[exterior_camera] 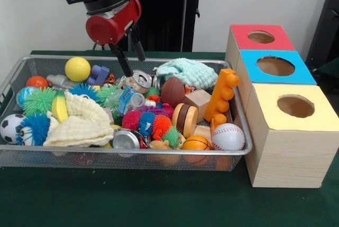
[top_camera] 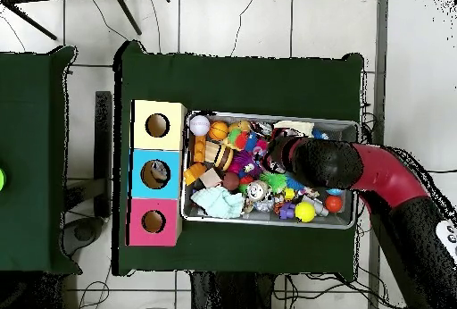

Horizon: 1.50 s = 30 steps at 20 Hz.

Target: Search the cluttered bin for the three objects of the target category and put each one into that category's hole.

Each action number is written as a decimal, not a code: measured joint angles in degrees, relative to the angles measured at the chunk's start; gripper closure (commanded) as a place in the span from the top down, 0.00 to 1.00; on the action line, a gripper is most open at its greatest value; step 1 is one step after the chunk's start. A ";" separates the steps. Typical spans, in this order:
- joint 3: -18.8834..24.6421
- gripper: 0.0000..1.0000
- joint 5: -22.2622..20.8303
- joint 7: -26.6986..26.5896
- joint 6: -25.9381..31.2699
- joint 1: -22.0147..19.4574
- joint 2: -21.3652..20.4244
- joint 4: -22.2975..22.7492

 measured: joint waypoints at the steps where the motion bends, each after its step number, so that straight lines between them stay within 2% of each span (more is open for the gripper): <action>1: 0.01 1.00 -0.02 0.00 0.00 -0.02 0.25 -0.12; 10: -0.79 1.00 -0.65 0.00 0.00 0.12 1.50 -1.19; 22: -5.39 1.00 -3.96 0.00 0.00 1.86 1.73 -4.74; 30: -7.39 1.00 -5.11 0.00 -0.01 2.74 4.29 -6.88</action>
